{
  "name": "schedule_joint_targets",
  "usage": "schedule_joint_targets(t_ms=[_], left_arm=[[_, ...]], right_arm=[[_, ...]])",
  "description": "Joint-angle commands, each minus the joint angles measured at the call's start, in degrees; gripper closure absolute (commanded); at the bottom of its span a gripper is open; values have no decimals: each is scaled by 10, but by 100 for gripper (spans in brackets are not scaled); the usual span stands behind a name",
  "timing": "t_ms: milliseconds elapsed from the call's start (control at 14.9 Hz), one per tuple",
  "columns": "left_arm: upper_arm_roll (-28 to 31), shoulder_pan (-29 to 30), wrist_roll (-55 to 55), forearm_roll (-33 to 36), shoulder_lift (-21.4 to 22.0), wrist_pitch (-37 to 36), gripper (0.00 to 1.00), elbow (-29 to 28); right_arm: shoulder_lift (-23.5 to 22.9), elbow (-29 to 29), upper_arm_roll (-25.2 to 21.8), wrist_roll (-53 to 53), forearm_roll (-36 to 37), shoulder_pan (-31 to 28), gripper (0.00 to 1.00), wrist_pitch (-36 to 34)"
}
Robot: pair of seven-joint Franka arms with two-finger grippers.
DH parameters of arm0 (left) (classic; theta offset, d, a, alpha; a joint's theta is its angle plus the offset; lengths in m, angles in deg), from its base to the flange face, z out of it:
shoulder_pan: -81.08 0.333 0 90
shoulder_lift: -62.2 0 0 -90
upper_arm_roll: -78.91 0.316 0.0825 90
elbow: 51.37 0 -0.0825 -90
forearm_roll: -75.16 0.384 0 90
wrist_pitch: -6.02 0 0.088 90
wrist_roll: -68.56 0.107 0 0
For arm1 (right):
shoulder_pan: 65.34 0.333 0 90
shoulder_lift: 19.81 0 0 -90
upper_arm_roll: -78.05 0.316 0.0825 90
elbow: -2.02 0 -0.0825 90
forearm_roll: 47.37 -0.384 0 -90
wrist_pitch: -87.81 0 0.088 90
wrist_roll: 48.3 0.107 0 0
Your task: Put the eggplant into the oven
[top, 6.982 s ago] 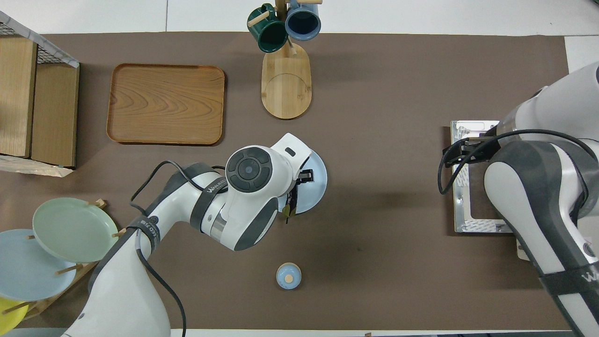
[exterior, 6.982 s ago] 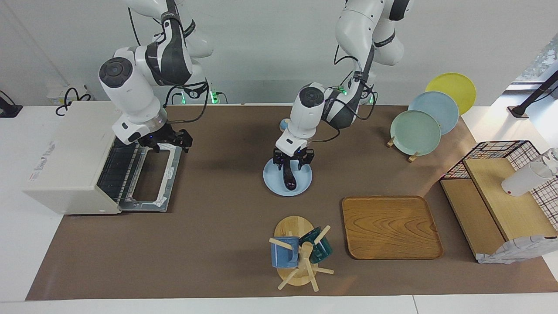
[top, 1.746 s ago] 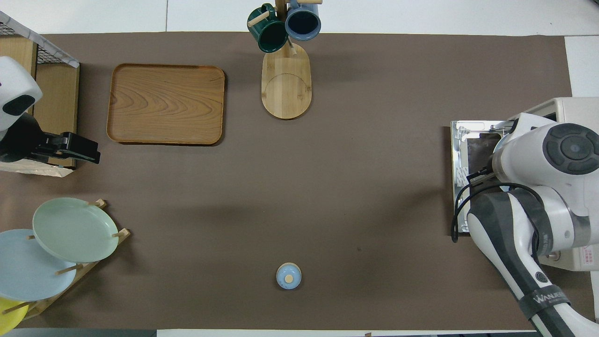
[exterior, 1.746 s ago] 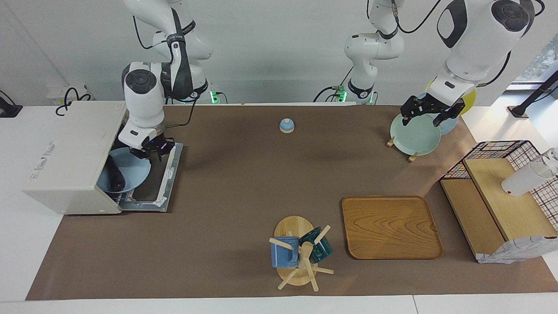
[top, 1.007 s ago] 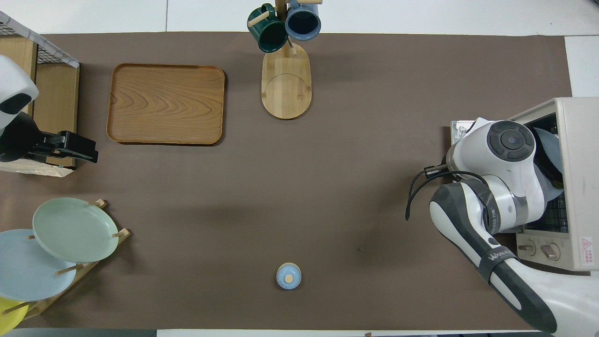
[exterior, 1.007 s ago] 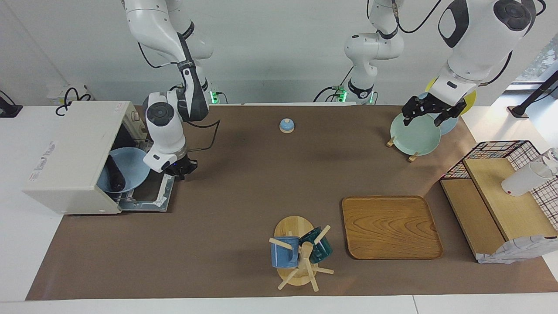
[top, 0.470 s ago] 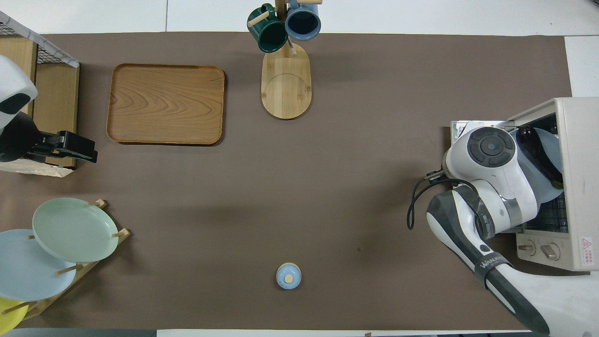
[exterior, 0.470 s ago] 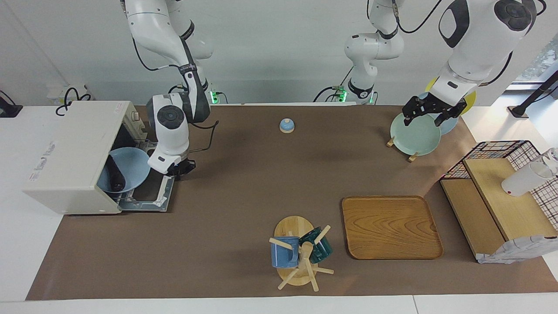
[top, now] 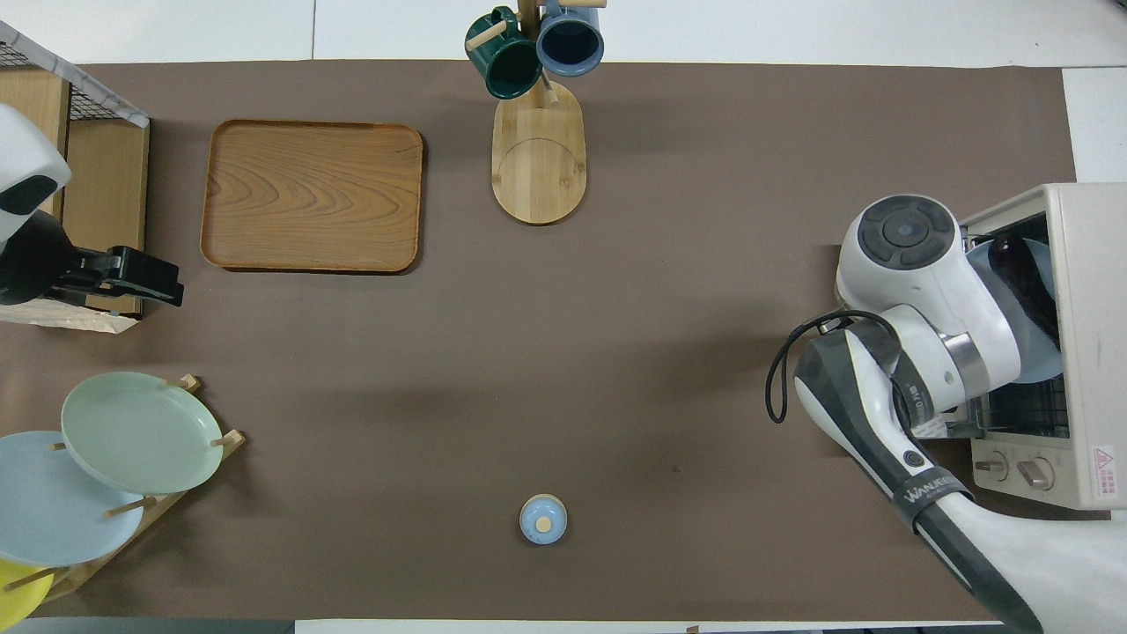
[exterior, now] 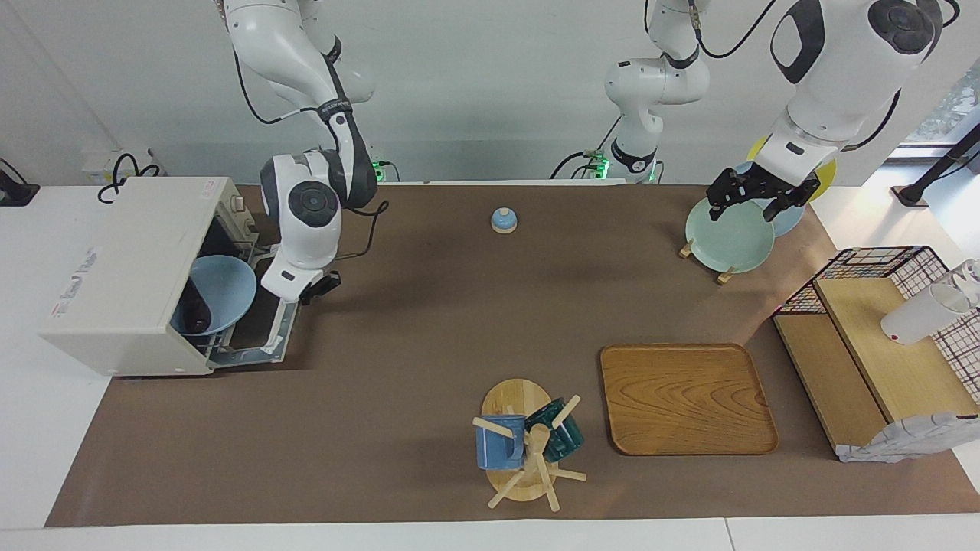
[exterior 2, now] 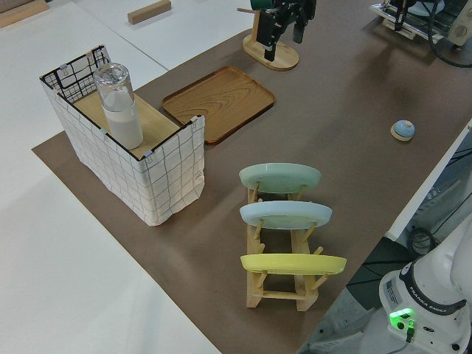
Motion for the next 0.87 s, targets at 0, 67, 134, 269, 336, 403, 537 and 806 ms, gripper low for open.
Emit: schedule_joint_targets(t_ms=[0,67,134,269,336,403,537,806], left_arm=[[-5,6,-5,2,6,-6,0,-3],[-5,6,-5,2,6,-6,0,-3],[-5,6,-5,2,6,-6,0,-3],[-5,6,-5,2,6,-6,0,-3],[-5,6,-5,2,6,-6,0,-3],[-5,6,-5,2,6,-6,0,-3],[-5,6,-5,2,6,-6,0,-3],[-5,6,-5,2,6,-6,0,-3]], right_arm=[[18,50,-3,-78,22,-27,100,-53],[29,50,-3,-99,21,-40,100,-56],[34,48,-3,-115,19,-51,100,-59],[46,47,-3,-139,15,-72,100,-76],[54,46,-3,-151,14,-79,100,-79],[62,45,-4,-165,14,-85,100,-81],[70,46,-4,-171,13,-92,100,-93],[113,48,-8,-198,-17,-93,100,-131]])
